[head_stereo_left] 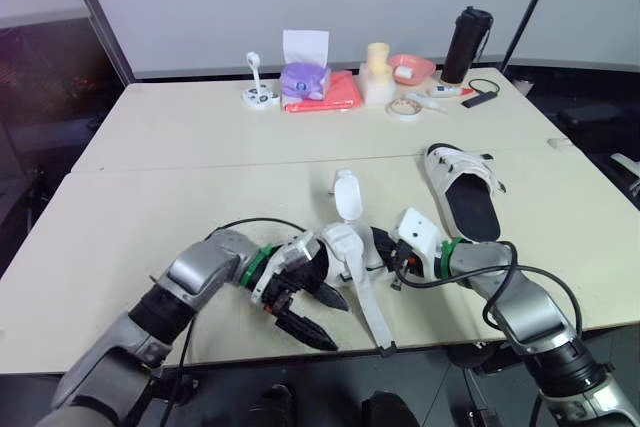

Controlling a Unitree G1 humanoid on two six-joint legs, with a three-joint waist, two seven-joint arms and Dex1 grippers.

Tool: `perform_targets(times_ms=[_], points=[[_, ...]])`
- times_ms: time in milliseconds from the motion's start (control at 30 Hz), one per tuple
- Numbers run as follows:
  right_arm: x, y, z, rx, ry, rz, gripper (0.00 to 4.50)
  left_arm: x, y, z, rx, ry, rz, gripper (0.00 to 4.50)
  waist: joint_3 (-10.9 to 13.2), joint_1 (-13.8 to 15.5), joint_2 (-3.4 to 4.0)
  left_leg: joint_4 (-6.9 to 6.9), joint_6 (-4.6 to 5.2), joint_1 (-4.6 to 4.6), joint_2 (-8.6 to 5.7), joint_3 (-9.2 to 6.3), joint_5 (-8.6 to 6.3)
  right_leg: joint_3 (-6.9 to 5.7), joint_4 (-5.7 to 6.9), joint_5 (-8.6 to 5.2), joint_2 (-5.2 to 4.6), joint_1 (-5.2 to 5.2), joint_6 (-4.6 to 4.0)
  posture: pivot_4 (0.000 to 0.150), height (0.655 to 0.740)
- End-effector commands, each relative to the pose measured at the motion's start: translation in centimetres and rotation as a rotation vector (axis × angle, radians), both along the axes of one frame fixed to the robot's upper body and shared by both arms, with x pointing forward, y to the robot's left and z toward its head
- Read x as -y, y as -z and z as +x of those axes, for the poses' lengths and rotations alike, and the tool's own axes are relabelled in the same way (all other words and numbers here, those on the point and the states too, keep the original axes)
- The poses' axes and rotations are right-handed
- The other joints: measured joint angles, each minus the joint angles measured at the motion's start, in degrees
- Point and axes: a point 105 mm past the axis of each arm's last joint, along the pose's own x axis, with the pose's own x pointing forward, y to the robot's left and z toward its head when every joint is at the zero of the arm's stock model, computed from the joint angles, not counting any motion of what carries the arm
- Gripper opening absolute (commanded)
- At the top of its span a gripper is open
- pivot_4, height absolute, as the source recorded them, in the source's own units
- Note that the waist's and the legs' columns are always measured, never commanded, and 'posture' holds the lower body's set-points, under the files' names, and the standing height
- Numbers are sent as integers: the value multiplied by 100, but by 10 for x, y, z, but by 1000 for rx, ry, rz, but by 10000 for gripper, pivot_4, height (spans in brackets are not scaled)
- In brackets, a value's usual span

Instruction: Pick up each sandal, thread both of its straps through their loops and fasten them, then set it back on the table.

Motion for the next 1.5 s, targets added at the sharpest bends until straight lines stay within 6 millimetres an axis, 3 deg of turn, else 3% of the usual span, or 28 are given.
perform_targets(times_ms=[33,300,733,1033,1133,1333,1500], points=[[-7,11,-7,-46,-29,-2,0,9,6,9,-25,-152,-1,44120,-1,43,0,1,0,6,0,0,0,0,0,0,0,7,0,1500,7400],[-7,10,-10,-53,-31,-1,0,34,2,3,-191,-307,-20,44120,-6,104,5,-7,0,80,2,-4,-5,-8,-47,-10,-1,92,-17,1500,7400],[-7,9,-17,-64,-15,11,0,60,9,-20,-243,-375,31,44120,-7,91,6,-59,8,75,1,8,-9,-4,-80,0,-3,82,-1,1500,7400],[-7,7,-17,-62,-11,12,0,62,8,-17,-247,-448,6,551,-7,99,6,-60,7,75,0,11,-9,-4,-85,-1,-4,83,-2,1500,7400],[-7,8,-17,-64,-12,7,0,57,0,-16,-240,-459,-21,551,-7,98,6,-60,7,75,1,11,-9,-4,-86,-1,-3,84,-2,1500,7400],[-8,10,-17,-66,-17,8,0,33,-53,-6,-254,-412,-203,551,-6,99,5,-60,7,74,5,10,-10,-5,-86,-1,-3,83,-2,1500,7400],[-11,12,-14,-59,-29,4,0,4,-83,4,-224,-390,-248,551,-6,60,5,-66,6,76,1,12,-10,-4,-87,-1,-1,80,-2,1500,7400]])
